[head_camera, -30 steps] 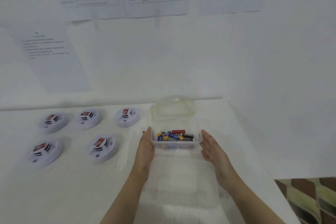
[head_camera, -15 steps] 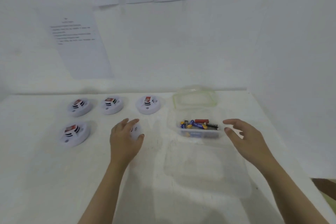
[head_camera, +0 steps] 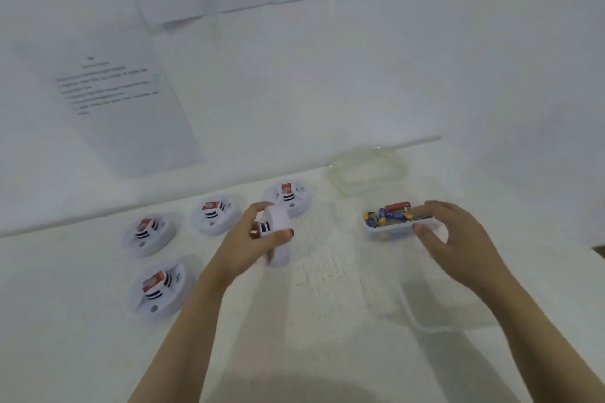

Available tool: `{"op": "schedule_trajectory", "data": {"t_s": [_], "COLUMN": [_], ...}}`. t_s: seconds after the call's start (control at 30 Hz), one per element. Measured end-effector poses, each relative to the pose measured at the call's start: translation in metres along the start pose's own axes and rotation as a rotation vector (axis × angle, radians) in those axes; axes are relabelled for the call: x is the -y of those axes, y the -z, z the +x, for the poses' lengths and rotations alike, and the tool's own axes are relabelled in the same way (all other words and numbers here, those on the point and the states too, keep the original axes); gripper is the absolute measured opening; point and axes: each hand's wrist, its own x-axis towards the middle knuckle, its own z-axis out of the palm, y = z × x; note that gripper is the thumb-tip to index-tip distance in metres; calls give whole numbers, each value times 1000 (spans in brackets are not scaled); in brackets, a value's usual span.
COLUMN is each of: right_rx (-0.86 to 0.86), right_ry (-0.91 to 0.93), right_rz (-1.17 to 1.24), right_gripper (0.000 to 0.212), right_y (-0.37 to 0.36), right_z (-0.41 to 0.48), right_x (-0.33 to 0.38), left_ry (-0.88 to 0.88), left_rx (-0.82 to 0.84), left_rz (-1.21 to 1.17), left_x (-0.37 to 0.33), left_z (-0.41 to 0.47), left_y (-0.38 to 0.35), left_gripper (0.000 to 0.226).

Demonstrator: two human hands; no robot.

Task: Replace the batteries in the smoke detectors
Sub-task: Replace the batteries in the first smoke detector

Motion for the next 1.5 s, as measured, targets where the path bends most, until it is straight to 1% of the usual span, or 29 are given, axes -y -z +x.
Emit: {"op": "schedule_trajectory", "data": {"t_s": [0.1, 0.17, 0.2, 0.27, 0.3, 0.37, 0.43, 0.53, 0.63, 0.7, 0.77, 0.83, 0.87, 1.03, 1.13, 1.23, 1.3, 1.37, 1.43, 1.5], "right_rx": [-42, -13, 30, 166, 247, 378, 451, 512, 495, 474, 477, 508, 525, 596, 666, 741, 727, 654, 601, 572], "right_ry": [-16, -81, -118, -198, -235, -302, -288, -205, -175, -164, -163, -148, -135, -120, -103, -66, 3, 51, 85, 158], "right_rz": [209, 387, 489, 717, 839, 1086, 1217, 1164, 1125, 1049, 1002, 961, 933, 836, 784, 696, 556, 344, 187, 42], "right_gripper": [23, 24, 23, 20, 24, 39, 45, 60, 65, 66, 66, 64, 63, 59, 59, 61, 63, 67, 67, 65], "right_y": [-20, -34, -40, -49, -53, -59, -64, -66, -70, -73, -77, -81, -83, -88, -88, -83, -79, -75, -72, -70], "right_z": [-7, -9, -10, -11, -11, -13, -13, -18, -26, -31, -37, -43, -45, -48, -45, -40, -36, -34, -33, -32], "right_x": [30, 48, 57, 74, 82, 94, 100, 102, 98, 97, 98, 99, 100, 100, 99, 102, 102, 102, 104, 108], "left_ry": [-125, -192, -208, -221, -229, -248, -259, -274, -358, -382, -359, -325, -315, -343, -351, -345, -334, -324, -328, -344], "left_rx": [91, 122, 130, 158, 180, 222, 258, 249, 211, 210, 219, 210, 202, 157, 171, 196, 200, 198, 196, 206], "left_rz": [-281, -413, -454, -484, -481, -449, -408, -323, -154, -76, -27, 8, 25, 108, 136, 104, 80, 67, 74, 96], "left_x": [-8, -10, -11, -15, -16, -17, -16, -8, -3, 1, 8, 17, 21, 31, 34, 37, 40, 44, 47, 48], "left_z": [-6, -10, -13, -19, -22, -29, -35, -41, -48, -54, -58, -61, -63, -67, -65, -65, -65, -64, -63, -61], "left_y": [9, 11, 11, 10, 10, 9, 8, 7, 8, 6, 1, -4, -6, -5, -1, 2, 3, 4, 6, 6], "left_gripper": [77, 73, 79, 95, 98, 100, 98, 93, 84, 85, 96, 111, 115, 102, 98, 95, 95, 98, 101, 98]}}
